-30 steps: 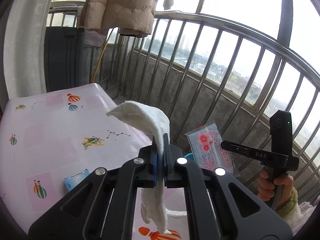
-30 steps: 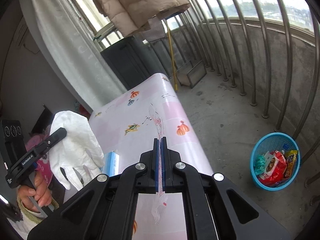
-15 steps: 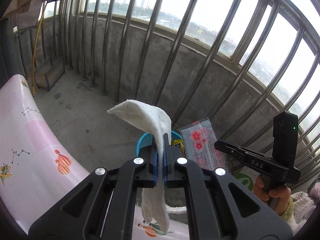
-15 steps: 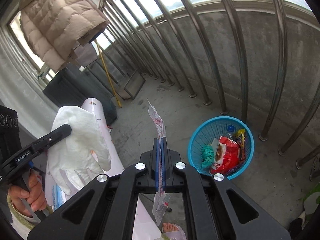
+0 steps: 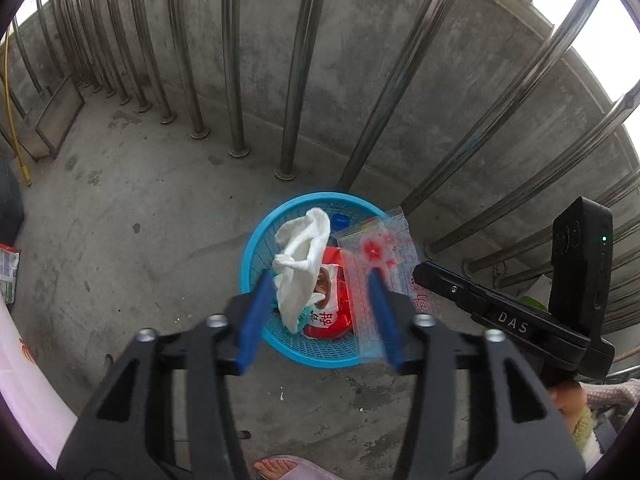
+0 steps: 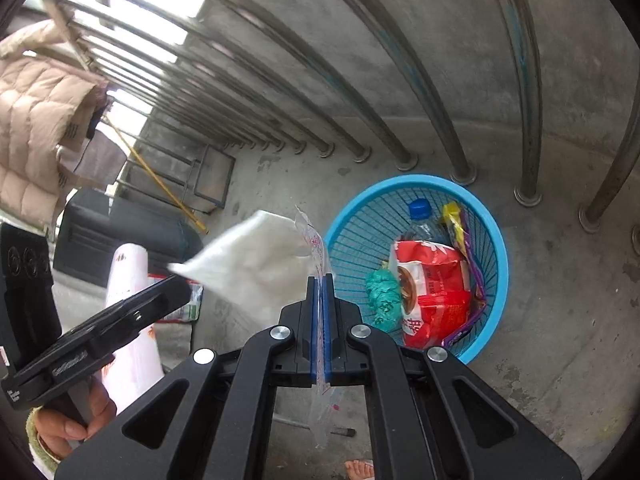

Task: Collect trash
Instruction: 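Open both tools above the basket to drop the tissue and flower packet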

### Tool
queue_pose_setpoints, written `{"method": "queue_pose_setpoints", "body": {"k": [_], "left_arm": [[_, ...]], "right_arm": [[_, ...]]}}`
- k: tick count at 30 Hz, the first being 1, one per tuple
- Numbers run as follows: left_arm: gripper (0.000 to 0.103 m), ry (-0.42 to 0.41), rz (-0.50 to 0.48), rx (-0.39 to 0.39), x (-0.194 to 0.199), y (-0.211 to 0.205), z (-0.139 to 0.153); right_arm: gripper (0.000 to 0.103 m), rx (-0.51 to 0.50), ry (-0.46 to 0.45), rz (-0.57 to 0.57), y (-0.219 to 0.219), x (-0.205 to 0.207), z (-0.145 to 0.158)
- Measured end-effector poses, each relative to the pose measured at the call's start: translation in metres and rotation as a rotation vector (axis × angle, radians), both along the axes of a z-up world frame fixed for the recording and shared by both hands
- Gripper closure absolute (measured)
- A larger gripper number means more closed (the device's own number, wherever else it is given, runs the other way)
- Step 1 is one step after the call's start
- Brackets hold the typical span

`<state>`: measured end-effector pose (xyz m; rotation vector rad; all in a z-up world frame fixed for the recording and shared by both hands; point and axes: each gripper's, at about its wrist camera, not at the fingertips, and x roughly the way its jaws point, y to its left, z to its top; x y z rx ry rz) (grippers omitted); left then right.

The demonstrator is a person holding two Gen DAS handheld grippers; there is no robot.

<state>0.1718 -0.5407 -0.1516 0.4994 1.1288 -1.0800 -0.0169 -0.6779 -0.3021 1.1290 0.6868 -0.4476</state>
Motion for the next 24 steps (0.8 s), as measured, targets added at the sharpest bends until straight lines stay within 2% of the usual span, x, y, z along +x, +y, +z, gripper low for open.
{"method": "queue_pose_setpoints", "body": {"k": [2, 4, 6, 7, 8, 11, 14, 16, 18, 22, 24], "left_arm": [[0.037, 0.002, 0.004, 0.039, 0.0, -0.009, -0.018], [0.035, 0.022, 0.012, 0.087, 0.002, -0.015, -0.029], [0.033, 0.052, 0.028, 0.071, 0.006, -0.014, -0.026], [0.027, 0.056, 0.033, 0.047, 0.007, -0.012, -0.02], [0.023, 0.046, 0.036, 0.026, 0.007, -0.009, -0.015], [0.023, 0.003, 0.03, -0.008, 0.006, -0.004, -0.002], [0.022, -0.009, 0.039, -0.04, 0.007, 0.007, 0.018], [0.022, -0.013, 0.048, -0.089, 0.007, 0.021, 0.037], [0.022, -0.033, 0.063, -0.134, 0.006, 0.039, 0.057], [0.022, -0.063, 0.116, -0.213, 0.003, 0.088, 0.099], [0.019, -0.07, 0.162, -0.255, 0.0, 0.118, 0.119]], "right_arm": [[0.075, 0.052, 0.128, -0.037, -0.013, 0.0, -0.04], [0.074, 0.084, 0.194, -0.066, -0.019, -0.006, -0.064], [0.074, 0.067, 0.21, -0.075, -0.018, -0.012, -0.068], [0.069, 0.051, 0.207, -0.08, -0.017, -0.016, -0.066], [0.062, 0.033, 0.2, -0.088, -0.016, -0.019, -0.063], [0.059, -0.002, 0.193, -0.102, -0.013, -0.027, -0.051], [0.059, -0.053, 0.191, -0.117, -0.006, -0.03, -0.031], [0.056, -0.115, 0.193, -0.115, 0.003, -0.032, -0.009], [0.048, -0.205, 0.199, -0.113, 0.016, -0.031, 0.019], [0.024, -0.401, 0.202, -0.098, 0.049, -0.024, 0.083], [0.017, -0.496, 0.193, -0.084, 0.068, -0.02, 0.113]]}}
